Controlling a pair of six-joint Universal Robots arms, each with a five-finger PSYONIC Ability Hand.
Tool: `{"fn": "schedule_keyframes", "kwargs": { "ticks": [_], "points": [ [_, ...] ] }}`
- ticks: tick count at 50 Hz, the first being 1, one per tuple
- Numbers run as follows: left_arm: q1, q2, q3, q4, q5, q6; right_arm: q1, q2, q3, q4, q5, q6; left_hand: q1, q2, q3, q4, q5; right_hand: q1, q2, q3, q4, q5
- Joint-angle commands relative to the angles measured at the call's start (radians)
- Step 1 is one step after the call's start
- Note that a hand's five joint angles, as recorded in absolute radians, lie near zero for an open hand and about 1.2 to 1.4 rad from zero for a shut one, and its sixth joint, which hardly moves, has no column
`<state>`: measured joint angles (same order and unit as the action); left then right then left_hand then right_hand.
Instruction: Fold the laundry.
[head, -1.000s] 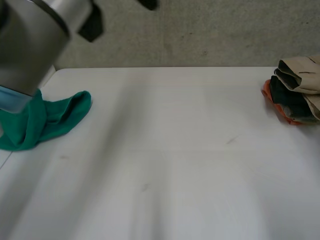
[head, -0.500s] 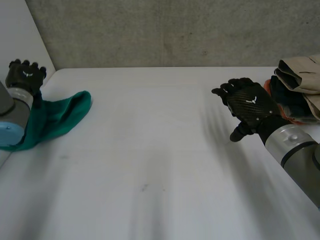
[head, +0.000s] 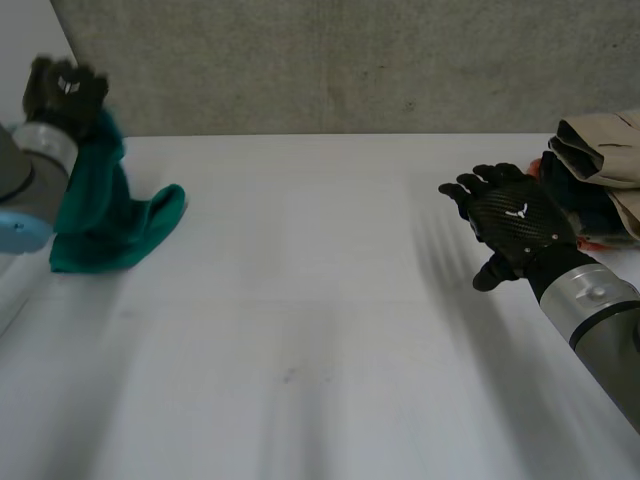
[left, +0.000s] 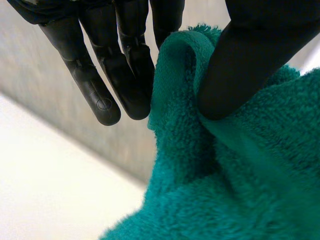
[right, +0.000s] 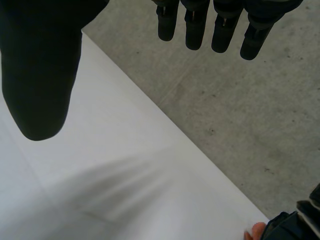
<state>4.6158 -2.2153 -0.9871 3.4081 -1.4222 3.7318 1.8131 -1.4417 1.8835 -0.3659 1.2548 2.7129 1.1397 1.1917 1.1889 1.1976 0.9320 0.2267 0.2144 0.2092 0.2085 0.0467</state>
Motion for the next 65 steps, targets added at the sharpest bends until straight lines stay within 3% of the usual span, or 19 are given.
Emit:
{"fn": "schedule_keyframes", "kwargs": {
  "ticks": [1, 3, 7, 14, 16, 17, 27, 31, 34, 39, 44, 47, 53, 57, 58, 59, 61, 63, 65],
  "points": [
    [-0.202, 0.299, -0.189, -0.111, 0.054, -0.352, -0.003, -0.031, -0.003, 0.002, 0.006, 0.005, 0.257, 0.205, 0.207, 0.199, 0.290, -0.052, -0.040, -0.035, -0.034, -0.047],
    [-0.271, 0.342, -0.249, -0.153, 0.097, -0.421, -0.005, -0.034, -0.004, 0.002, 0.009, 0.007, 0.257, 0.205, 0.207, 0.199, 0.290, -0.052, -0.040, -0.035, -0.034, -0.047],
    [-0.409, 0.306, -0.335, -0.173, 0.129, -0.455, -0.012, -0.037, -0.009, 0.005, 0.021, 0.007, 0.257, 0.205, 0.207, 0.199, 0.290, -0.052, -0.040, -0.035, -0.034, -0.047],
    [-0.604, 0.011, -0.288, -0.174, 0.095, -0.461, -0.026, -0.036, -0.015, 0.012, 0.069, 0.007, 0.254, 0.202, 0.205, 0.196, 0.287, -0.052, -0.040, -0.035, -0.034, -0.047],
    [-0.617, 0.003, -0.278, -0.174, 0.097, -0.460, -0.028, -0.036, -0.015, 0.013, 0.074, 0.007, -0.473, -0.525, -0.522, -0.531, -0.440, -0.052, -0.040, -0.035, -0.034, -0.047],
    [-0.608, 0.026, -0.265, -0.173, 0.088, -0.463, -0.029, -0.034, -0.015, 0.015, 0.075, 0.007, -0.904, -0.956, -0.953, -0.962, -0.871, -0.052, -0.040, -0.035, -0.034, -0.047],
    [-0.453, 0.264, -0.314, -0.115, 0.057, -0.452, -0.017, -0.034, -0.044, 0.094, 0.078, 0.010, -0.891, -0.943, -0.940, -0.949, -0.858, -0.052, -0.040, -0.035, -0.034, -0.047],
    [-0.379, 0.316, -0.357, -0.119, 0.055, -0.448, 0.008, -0.033, -0.084, 0.228, 0.078, 0.016, -0.882, -0.934, -0.931, -0.940, -0.849, -0.052, -0.040, -0.035, -0.034, -0.047],
    [-0.278, 0.332, -0.409, -0.139, 0.058, -0.399, 0.081, -0.025, -0.133, 0.358, 0.078, 0.028, -0.876, -0.928, -0.925, -0.934, -0.843, -0.052, -0.040, -0.035, -0.034, -0.047],
    [-0.181, 0.278, -0.441, -0.142, 0.071, -0.212, 0.231, 0.067, -0.196, 0.485, 0.075, 0.028, -0.876, -0.928, -0.925, -0.934, -0.843, -0.052, -0.040, -0.035, -0.034, -0.047],
    [-0.079, 0.125, -0.400, -0.148, 0.078, 0.019, 0.360, 0.151, -0.219, 0.449, 0.116, 0.019, -0.876, -0.928, -0.925, -0.934, -0.843, -0.052, -0.040, -0.035, -0.034, -0.047],
    [-0.042, 0.019, -0.354, -0.168, 0.095, 0.071, 0.420, 0.202, -0.218, 0.380, 0.162, 0.015, -0.876, -0.928, -0.925, -0.934, -0.843, -0.051, -0.038, -0.033, -0.033, -0.045],
    [-0.031, -0.104, -0.240, -0.277, 0.109, 0.071, 0.499, 0.312, -0.219, 0.184, 0.199, -0.041, -0.844, -0.896, -0.893, -0.902, -0.811, -0.033, -0.021, -0.016, -0.015, -0.028],
    [-0.037, -0.202, -0.154, -0.391, 0.109, 0.068, 0.532, 0.389, -0.253, 0.099, 0.205, -0.125, -0.651, -0.703, -0.700, -0.709, -0.618, 0.335, 0.348, 0.353, 0.354, 0.341],
    [-0.037, -0.211, -0.144, -0.414, 0.109, 0.069, 0.532, 0.427, -0.280, 0.093, 0.213, -0.158, -0.549, -0.600, -0.598, -0.606, -0.515, 0.729, 0.741, 0.747, 0.747, 0.735],
    [-0.041, -0.227, -0.128, -0.455, 0.112, 0.065, 0.532, 0.438, -0.294, 0.096, 0.221, -0.168, -0.245, -0.297, -0.294, -0.303, -0.212, 0.878, 0.891, 0.896, 0.897, 0.884],
    [-0.045, -0.225, -0.125, -0.478, 0.115, 0.063, 0.534, 0.452, -0.319, 0.108, 0.250, -0.182, -0.073, -0.124, -0.122, -0.130, -0.039, 1.168, 1.180, 1.185, 1.186, 1.173],
    [-0.054, -0.219, -0.122, -0.481, 0.112, 0.065, 0.534, 0.448, -0.330, 0.119, 0.276, -0.186, 0.191, 0.139, 0.142, 0.133, 0.224, 1.170, 1.182, 1.187, 1.188, 1.175],
    [-0.064, -0.210, -0.113, -0.474, 0.103, 0.063, 0.528, 0.434, -0.334, 0.125, 0.310, -0.182, 0.257, 0.205, 0.207, 0.199, 0.290, 1.170, 1.182, 1.187, 1.188, 1.175]
  ]
}}
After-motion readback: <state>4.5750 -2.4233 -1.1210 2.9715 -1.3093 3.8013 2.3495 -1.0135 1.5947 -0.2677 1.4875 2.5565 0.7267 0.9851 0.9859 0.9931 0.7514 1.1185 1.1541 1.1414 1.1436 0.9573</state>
